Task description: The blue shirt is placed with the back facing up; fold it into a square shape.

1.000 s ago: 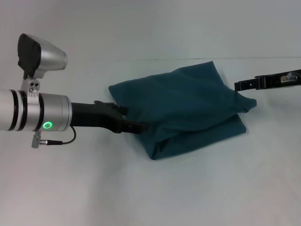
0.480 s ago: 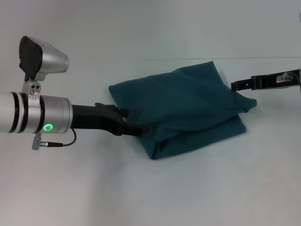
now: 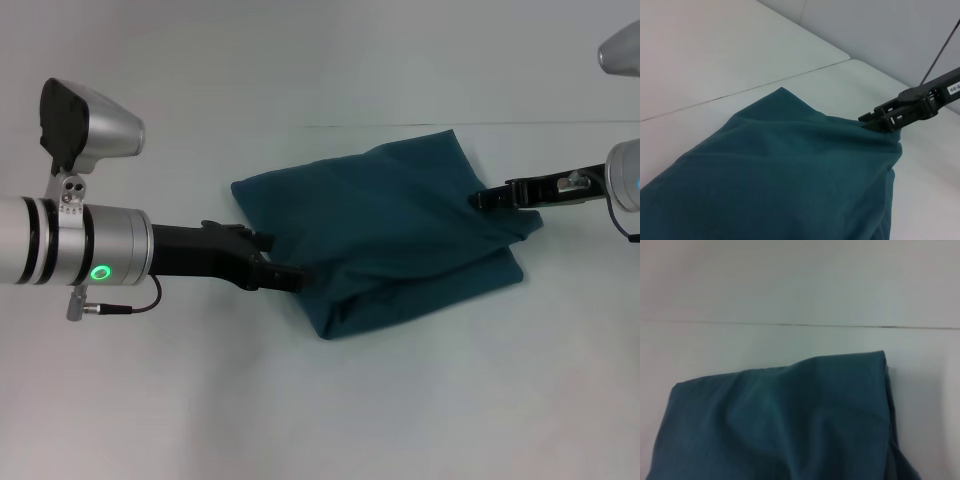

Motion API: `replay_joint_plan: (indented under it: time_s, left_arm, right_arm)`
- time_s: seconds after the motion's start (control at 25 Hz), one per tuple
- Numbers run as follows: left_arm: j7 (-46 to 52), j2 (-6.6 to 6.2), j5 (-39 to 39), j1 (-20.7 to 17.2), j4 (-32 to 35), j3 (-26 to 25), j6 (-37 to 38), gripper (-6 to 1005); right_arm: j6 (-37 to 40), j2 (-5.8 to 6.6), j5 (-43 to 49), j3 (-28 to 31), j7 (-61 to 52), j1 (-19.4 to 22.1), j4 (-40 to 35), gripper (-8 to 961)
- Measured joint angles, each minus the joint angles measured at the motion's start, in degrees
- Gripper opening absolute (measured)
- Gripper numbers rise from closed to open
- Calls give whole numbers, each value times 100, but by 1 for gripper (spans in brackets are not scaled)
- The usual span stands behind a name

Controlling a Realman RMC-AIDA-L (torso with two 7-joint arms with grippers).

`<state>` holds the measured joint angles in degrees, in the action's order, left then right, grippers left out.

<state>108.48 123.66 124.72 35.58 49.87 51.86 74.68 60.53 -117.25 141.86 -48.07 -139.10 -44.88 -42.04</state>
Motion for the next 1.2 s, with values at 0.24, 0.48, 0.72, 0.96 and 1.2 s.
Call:
replay_joint_plan:
  time_s: [0.24, 0.48, 0.72, 0.96, 1.2]
  left_arm:
    - [-3, 3, 0, -6, -17, 0, -12, 934]
    - [4, 8, 0, -8, -20, 0, -15, 934]
    - [4, 8, 0, -8, -1, 0, -11, 934]
    - [-3, 9, 0, -2, -19, 0, -41, 934]
    - [-37, 8, 0, -11, -32, 0, -43, 933]
  right_arm:
    - [-165, -25, -27, 23, 30, 8, 112, 551]
    - [-206, -49, -246, 48, 272, 50, 115, 429]
    - [-177, -30, -282, 50, 299, 51, 174, 263]
    - [-203, -3, -415, 58, 309, 130, 162, 41]
    - [-199, 125, -915, 163, 397, 272, 124, 9]
